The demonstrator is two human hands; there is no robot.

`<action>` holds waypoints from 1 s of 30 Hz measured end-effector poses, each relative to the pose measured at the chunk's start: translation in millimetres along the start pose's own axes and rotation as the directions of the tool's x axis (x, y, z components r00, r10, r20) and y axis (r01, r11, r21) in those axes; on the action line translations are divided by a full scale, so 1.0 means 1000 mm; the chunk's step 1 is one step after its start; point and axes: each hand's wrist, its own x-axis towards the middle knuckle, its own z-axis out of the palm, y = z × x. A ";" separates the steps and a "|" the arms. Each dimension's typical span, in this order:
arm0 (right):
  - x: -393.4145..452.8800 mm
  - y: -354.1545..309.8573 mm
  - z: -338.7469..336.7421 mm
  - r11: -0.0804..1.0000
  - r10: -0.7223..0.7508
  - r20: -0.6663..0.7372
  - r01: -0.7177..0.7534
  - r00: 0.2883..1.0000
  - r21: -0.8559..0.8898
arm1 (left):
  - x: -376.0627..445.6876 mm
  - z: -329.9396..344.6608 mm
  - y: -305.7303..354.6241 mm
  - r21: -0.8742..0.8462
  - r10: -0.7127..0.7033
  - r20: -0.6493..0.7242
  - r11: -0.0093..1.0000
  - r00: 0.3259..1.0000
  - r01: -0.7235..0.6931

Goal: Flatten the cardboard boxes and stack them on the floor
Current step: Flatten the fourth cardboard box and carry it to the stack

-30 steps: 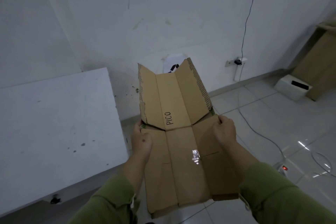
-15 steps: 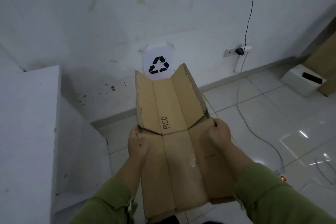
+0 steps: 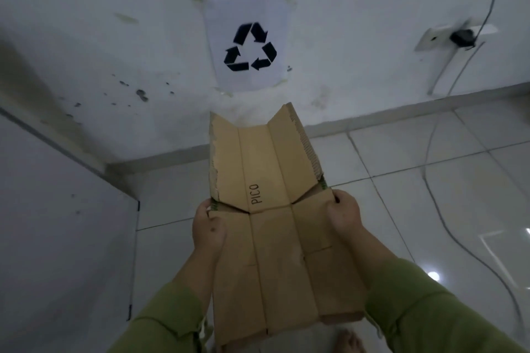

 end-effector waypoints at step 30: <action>0.196 0.211 0.170 0.998 -0.053 -0.035 0.052 0.998 -0.025 | 0.171 0.178 -0.210 0.074 0.145 0.054 0.986 0.988 -0.149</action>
